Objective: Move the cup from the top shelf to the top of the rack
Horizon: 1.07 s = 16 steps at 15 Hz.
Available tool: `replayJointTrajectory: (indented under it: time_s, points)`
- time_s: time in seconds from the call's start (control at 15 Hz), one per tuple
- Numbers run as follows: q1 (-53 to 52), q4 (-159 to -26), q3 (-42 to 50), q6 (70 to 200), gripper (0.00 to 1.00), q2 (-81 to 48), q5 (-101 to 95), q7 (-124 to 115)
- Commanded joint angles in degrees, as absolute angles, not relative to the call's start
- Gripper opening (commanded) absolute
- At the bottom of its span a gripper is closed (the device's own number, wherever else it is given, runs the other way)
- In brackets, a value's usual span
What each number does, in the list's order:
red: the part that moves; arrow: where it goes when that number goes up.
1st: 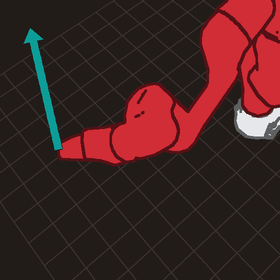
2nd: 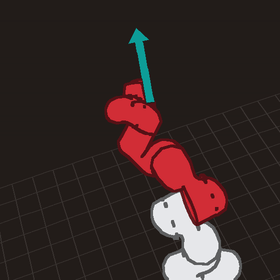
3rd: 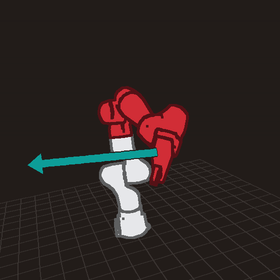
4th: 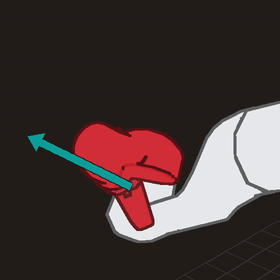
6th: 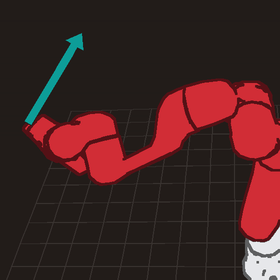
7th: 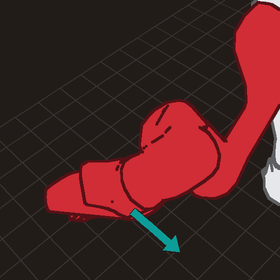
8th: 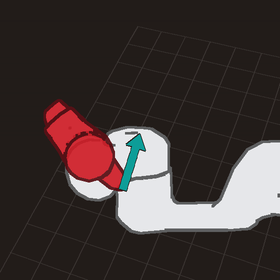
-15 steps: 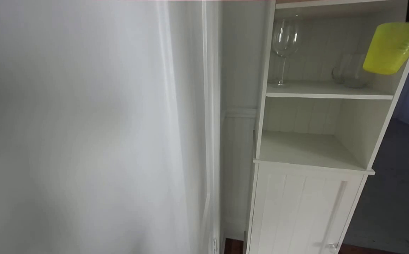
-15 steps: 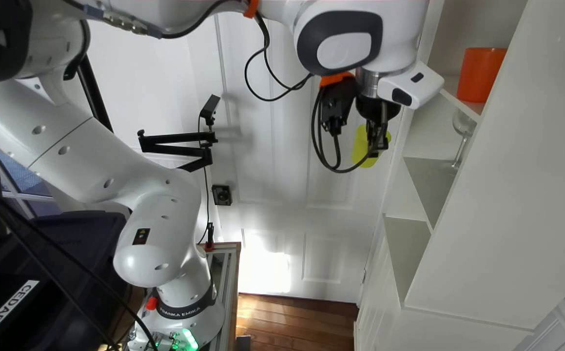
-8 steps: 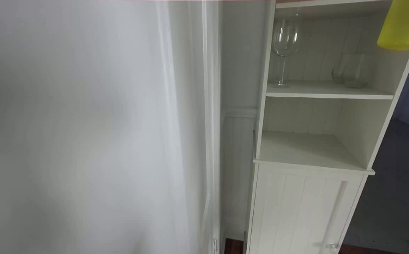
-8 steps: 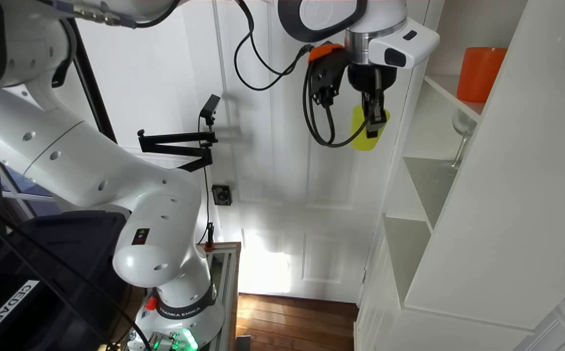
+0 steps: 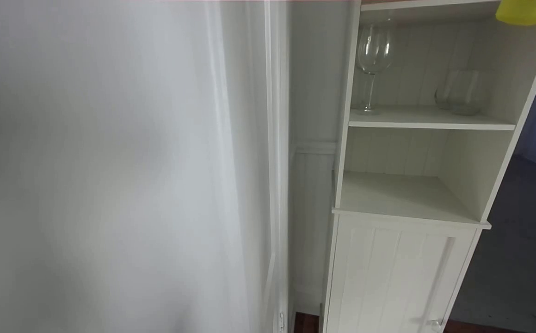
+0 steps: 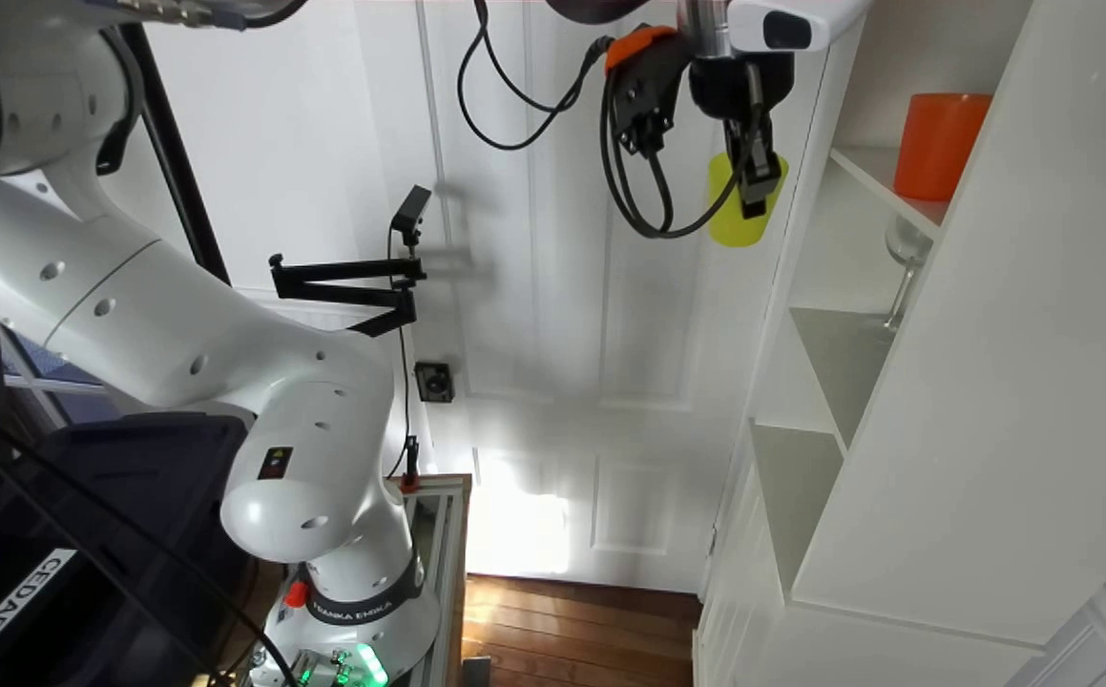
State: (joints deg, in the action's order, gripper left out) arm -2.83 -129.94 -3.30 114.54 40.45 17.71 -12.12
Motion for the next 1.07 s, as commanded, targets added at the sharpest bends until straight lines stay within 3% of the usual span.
replayJointTrajectory:
  time_s: [0.0,1.0]
  points:
    - [-1.86,-126.30,-2.99,113.71,0.01,42.07,17.07,-12.54]
    - [-0.84,-123.74,-4.04,137.38,0.01,42.18,17.44,-14.00]
